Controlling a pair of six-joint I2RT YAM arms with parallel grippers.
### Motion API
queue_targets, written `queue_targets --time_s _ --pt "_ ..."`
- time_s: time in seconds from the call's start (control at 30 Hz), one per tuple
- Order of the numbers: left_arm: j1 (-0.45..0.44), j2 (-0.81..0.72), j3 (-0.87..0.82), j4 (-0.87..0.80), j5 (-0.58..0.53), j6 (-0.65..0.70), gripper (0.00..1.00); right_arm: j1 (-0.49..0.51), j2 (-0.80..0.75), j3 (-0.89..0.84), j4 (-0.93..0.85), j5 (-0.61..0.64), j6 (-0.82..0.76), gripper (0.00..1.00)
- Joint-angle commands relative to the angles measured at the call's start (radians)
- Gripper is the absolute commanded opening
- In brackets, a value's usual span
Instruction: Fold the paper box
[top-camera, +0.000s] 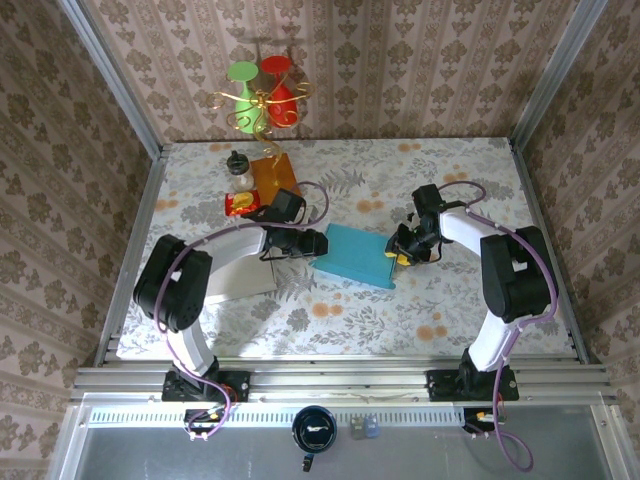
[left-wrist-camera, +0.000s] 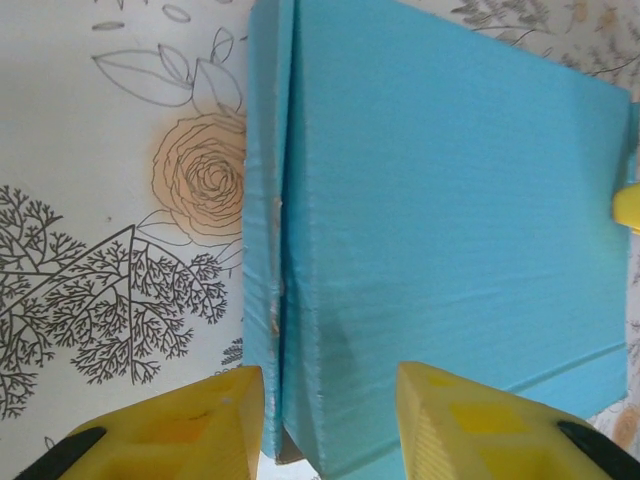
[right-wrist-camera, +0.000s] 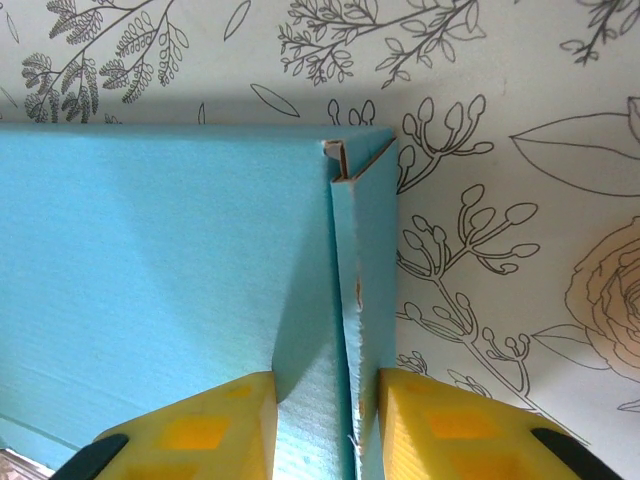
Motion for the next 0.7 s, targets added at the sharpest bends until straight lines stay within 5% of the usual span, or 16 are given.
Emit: queue_targets --time_s 0.0,0.67 --pt "0.01 0.023 0.001 -0.017 0.0 0.019 0.37 0.002 0.028 0.012 -0.036 0.047 -0.017 0.32" --pt "-0.004 0.033 -0.071 0.016 -0.019 0.039 0.3 0.001 0.028 0.009 -0.038 0.036 -0.022 0.38"
